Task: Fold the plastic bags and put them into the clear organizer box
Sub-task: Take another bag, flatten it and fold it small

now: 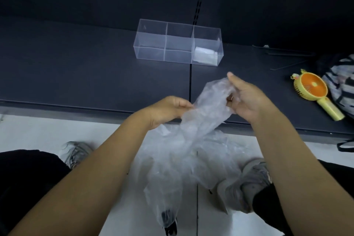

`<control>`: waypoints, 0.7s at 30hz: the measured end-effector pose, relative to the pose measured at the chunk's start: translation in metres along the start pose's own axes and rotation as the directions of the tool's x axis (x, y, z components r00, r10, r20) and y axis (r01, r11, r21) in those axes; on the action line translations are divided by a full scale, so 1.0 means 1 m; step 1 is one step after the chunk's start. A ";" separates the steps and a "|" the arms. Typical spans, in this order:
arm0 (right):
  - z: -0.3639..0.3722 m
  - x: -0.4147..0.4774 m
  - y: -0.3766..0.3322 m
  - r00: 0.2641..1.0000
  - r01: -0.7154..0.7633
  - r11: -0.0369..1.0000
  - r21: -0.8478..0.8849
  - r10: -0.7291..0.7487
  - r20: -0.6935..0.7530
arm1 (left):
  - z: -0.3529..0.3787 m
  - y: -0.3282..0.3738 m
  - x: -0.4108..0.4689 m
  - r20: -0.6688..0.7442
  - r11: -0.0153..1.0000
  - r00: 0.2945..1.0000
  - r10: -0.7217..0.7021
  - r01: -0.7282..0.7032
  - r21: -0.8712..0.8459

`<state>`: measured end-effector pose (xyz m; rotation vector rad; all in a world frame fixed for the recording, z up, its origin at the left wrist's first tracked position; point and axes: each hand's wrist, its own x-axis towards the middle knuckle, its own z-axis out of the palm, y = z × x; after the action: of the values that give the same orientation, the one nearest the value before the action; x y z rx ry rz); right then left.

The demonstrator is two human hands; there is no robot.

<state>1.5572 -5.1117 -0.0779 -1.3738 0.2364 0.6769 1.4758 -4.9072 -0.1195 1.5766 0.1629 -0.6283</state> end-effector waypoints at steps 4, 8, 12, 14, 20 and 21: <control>-0.001 -0.004 0.016 0.992 -0.083 0.988 0.129 0.070 0.103 | -0.003 -0.004 -0.004 -0.209 0.978 0.977 -0.041 -0.004 -0.210; 0.023 -0.017 0.052 0.958 -0.034 0.997 -0.076 0.054 0.282 | 0.009 -0.007 -0.008 -0.199 0.800 0.972 -0.124 -0.020 -0.600; 0.037 -0.016 0.074 0.988 0.116 0.922 -0.368 -0.147 -0.057 | 0.017 -0.013 -0.007 -0.018 0.810 1.000 -0.007 -0.004 -0.587; 0.030 -0.015 0.075 0.970 0.172 0.893 -0.417 -0.228 -0.088 | 0.017 -0.014 -0.009 -0.094 0.857 0.995 -0.036 -0.017 -0.514; 0.018 -0.022 0.059 0.944 0.222 0.882 -0.416 -0.301 -0.135 | -0.001 -0.019 -0.009 -0.364 0.811 0.926 -0.096 -0.139 -0.568; 0.020 -0.023 0.057 0.953 0.190 0.919 -0.346 -0.258 -0.160 | -0.003 -0.018 -0.011 -0.381 0.829 0.920 -0.088 -0.144 -0.540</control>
<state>1.5019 -5.0974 -0.1084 -1.7628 0.1264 0.3913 1.4597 -4.8995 -0.1299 1.1021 0.5746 -0.1929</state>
